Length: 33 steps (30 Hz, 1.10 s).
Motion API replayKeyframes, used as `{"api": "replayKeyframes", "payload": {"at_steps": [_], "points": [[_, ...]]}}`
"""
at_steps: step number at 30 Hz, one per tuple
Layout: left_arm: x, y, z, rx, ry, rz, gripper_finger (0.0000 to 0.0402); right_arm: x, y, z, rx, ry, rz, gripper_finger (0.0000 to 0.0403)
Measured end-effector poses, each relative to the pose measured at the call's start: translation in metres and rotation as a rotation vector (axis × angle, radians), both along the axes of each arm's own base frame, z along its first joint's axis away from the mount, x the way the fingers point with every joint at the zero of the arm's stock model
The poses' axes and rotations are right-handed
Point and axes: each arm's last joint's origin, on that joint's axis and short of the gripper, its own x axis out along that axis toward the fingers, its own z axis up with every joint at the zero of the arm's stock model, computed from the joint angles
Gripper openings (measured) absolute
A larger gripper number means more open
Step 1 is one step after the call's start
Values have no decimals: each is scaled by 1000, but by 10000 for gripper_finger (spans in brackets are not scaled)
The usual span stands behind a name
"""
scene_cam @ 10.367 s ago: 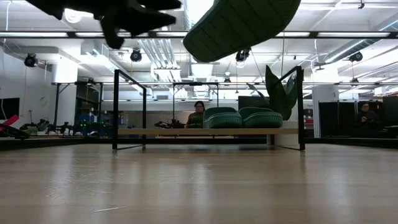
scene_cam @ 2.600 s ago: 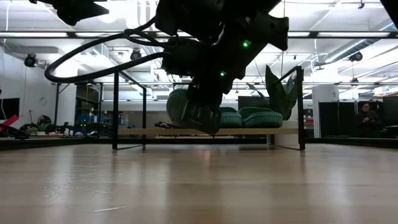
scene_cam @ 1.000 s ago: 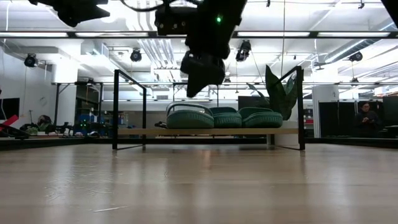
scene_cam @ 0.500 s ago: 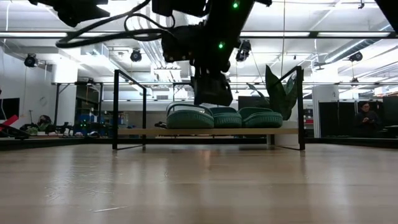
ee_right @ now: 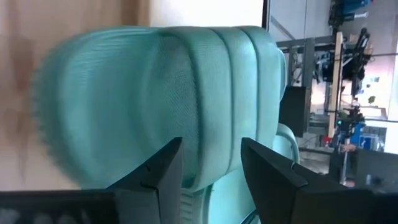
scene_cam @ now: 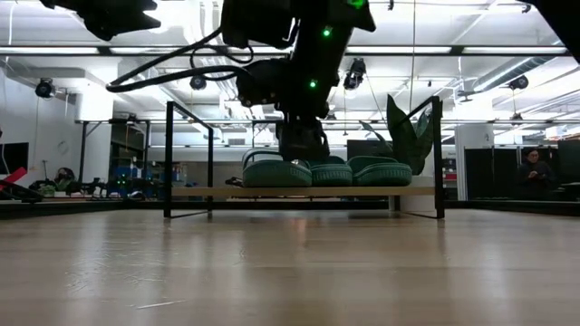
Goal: Pick and place slides into the shelf
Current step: Put the green slipper on the shelf
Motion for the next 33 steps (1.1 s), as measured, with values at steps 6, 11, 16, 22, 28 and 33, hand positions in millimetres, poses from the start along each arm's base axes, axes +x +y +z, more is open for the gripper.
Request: {"api": "replayKeyframes", "payload": {"at_steps": [6,11,16,22,28,33], "points": [[0,0,-1,2,16,0,244,6,-11,1,6,-39,-13,150],[0,0,-2,2,16,0,244,7,-13,1,11,-50,-14,118],[-1,0,-1,2,15,0,244,6,-13,1,24,-94,-51,39],[0,0,-2,2,18,0,244,4,-14,-2,-8,-191,-145,14],[-1,0,-2,2,16,0,244,2,-12,-5,-38,-252,-197,13],[-1,0,-2,2,17,0,244,-1,-9,-8,-49,-255,-201,13]]}}
